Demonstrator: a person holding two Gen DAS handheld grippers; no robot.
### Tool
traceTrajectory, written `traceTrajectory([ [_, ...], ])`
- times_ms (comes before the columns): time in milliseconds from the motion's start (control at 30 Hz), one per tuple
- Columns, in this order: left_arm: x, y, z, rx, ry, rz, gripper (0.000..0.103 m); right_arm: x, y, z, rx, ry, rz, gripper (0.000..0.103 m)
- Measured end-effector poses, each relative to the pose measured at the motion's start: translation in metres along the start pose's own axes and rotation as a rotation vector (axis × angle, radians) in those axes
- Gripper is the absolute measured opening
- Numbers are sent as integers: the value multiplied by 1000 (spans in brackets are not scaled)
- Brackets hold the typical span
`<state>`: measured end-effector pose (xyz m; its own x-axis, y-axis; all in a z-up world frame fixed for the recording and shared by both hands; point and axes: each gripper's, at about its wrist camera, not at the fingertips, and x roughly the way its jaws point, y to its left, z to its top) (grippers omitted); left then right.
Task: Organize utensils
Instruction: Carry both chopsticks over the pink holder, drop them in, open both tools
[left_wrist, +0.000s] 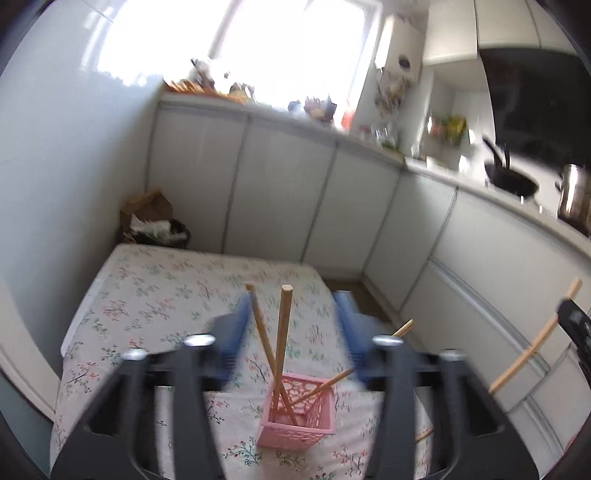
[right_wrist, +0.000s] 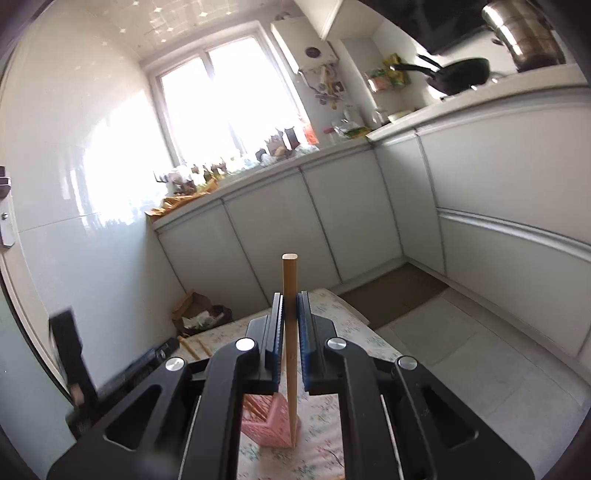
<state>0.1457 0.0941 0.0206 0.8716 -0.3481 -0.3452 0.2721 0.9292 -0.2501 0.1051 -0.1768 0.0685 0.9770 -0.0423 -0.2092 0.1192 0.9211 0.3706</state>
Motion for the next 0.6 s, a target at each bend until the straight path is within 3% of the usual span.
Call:
traceTrajectory([
  [33,-12,3,2,-20,-41,5,69,2,5,3,-9,-10,12,8],
  [200,-60,25,16,-86,-137,100,73,23,33,6,-46,-38,49,8],
  [267,-69,38,16,-131,-171,152,87,36,41,-1,-62,-36,54,8],
  [300,-72,44,14,-142,-185,182,89,44,46,-6,-73,-34,51,8],
  [400,-64,58,9,-139,-148,235,89,63,56,-21,-107,-25,42,8],
  [600,-61,78,5,-159,-116,252,93,90,67,-54,-162,-4,32,8],
])
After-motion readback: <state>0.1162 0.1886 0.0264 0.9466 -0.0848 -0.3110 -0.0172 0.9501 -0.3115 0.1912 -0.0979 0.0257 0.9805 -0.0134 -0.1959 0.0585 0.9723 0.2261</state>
